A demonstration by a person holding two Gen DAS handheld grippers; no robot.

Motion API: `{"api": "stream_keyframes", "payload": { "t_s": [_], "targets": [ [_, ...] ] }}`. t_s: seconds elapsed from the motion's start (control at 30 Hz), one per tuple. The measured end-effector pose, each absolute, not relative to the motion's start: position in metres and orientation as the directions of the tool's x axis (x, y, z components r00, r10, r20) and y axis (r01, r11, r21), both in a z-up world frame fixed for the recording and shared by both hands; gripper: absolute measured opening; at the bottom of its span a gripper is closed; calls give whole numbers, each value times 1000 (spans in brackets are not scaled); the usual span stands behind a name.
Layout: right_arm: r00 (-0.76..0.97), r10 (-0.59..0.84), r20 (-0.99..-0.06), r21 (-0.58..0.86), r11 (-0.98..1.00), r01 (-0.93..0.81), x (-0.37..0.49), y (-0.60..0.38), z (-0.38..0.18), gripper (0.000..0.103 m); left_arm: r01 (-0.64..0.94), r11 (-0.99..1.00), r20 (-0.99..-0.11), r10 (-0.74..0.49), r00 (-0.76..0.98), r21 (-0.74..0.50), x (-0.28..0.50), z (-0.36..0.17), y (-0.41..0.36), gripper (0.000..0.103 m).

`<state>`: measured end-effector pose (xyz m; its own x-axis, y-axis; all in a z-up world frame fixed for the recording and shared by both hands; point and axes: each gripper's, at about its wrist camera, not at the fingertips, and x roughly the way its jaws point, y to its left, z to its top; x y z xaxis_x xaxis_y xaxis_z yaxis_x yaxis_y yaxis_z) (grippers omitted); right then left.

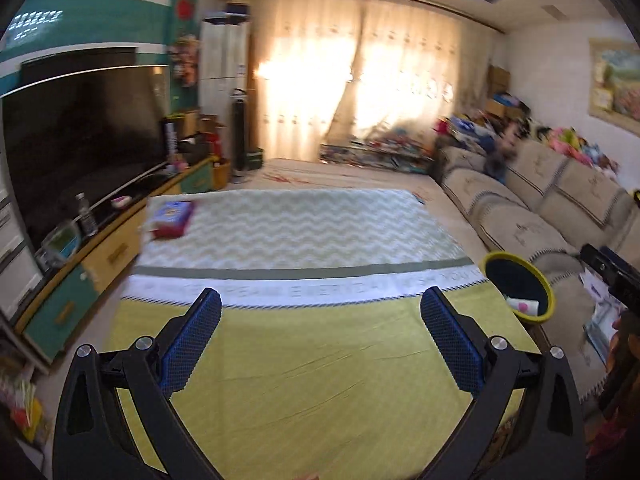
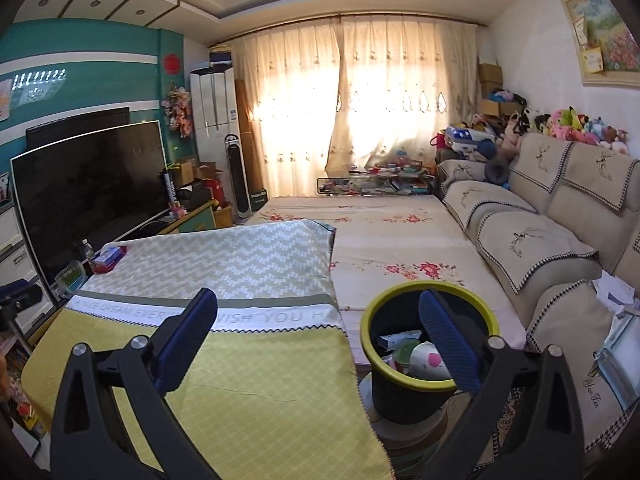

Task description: Collect trash

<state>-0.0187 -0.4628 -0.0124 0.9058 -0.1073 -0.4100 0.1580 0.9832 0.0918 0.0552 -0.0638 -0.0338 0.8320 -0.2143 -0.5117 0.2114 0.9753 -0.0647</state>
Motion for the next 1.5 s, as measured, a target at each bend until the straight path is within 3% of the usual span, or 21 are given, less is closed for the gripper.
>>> {"api": "stream_keyframes", "payload": {
  "t_s": [0.3, 1.5],
  "targets": [
    [905, -101, -413, 84, 985, 148, -42, -446, -7, 96, 101, 994, -466, -112, 878, -49, 9, -25, -18, 98],
    [896, -84, -437, 106, 984, 144, -42, -444, -19, 96, 141, 989, -506, -146, 850, -49, 16, -40, -49, 98]
  ]
}}
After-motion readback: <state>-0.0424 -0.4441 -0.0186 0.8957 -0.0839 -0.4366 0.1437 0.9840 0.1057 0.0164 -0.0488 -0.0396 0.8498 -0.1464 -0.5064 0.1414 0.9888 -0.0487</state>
